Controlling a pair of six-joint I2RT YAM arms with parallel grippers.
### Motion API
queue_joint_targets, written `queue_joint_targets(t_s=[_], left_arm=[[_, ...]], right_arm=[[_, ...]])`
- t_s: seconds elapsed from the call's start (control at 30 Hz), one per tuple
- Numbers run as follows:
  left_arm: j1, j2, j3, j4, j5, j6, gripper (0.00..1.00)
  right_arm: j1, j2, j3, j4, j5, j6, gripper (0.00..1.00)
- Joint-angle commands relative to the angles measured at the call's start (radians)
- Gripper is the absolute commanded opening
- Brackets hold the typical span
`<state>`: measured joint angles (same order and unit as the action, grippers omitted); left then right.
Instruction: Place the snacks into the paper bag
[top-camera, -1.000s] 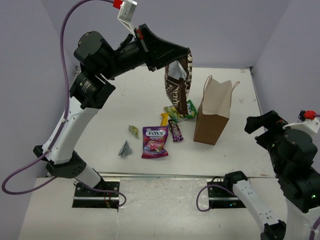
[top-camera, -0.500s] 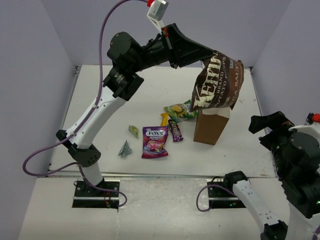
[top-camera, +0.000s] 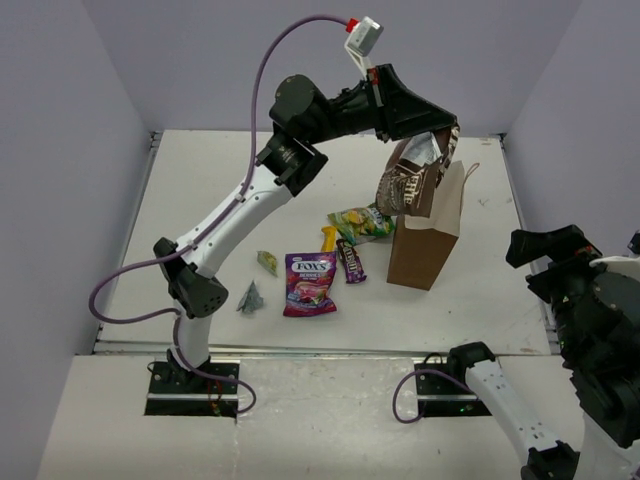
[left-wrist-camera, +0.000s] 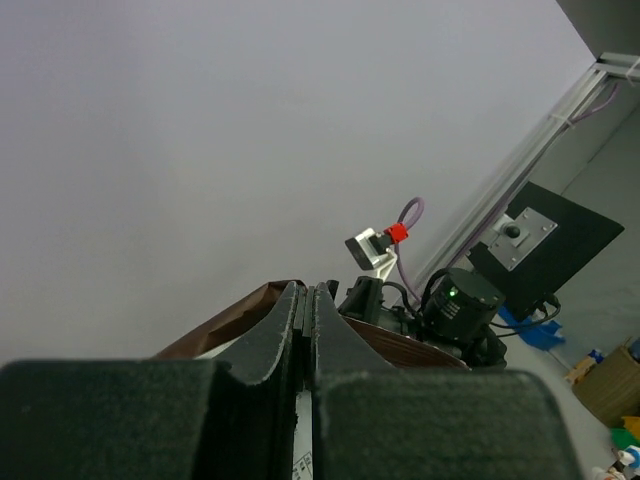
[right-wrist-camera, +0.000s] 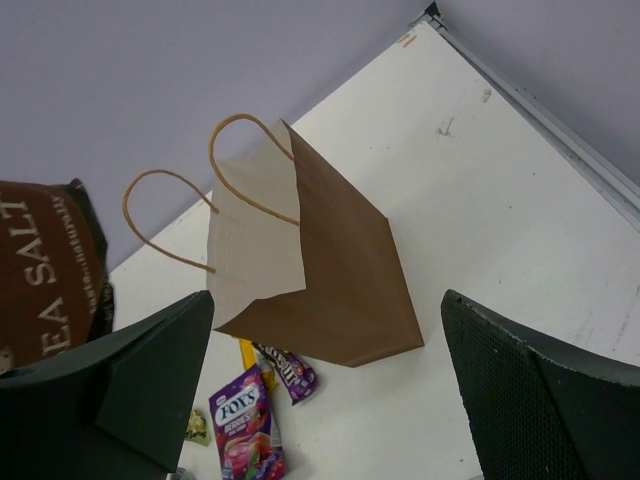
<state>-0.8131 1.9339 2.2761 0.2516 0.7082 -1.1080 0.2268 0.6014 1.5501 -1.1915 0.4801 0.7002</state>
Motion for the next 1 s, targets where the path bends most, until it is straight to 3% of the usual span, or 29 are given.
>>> queue_joint_targets(t_s=[0.0,0.97], left_arm=[[-0.006,0.019,0.053,0.123,0.023,-0.050,0.00],[-0.008,0.114,0.026,0.176,0.042,-0.032,0.00]], right_arm=[[-0.004,0.005,0.025,0.004,0.032,0.019,0.99],[-0.004,0.044,0.015,0.021,0.042,-0.025,0.99]])
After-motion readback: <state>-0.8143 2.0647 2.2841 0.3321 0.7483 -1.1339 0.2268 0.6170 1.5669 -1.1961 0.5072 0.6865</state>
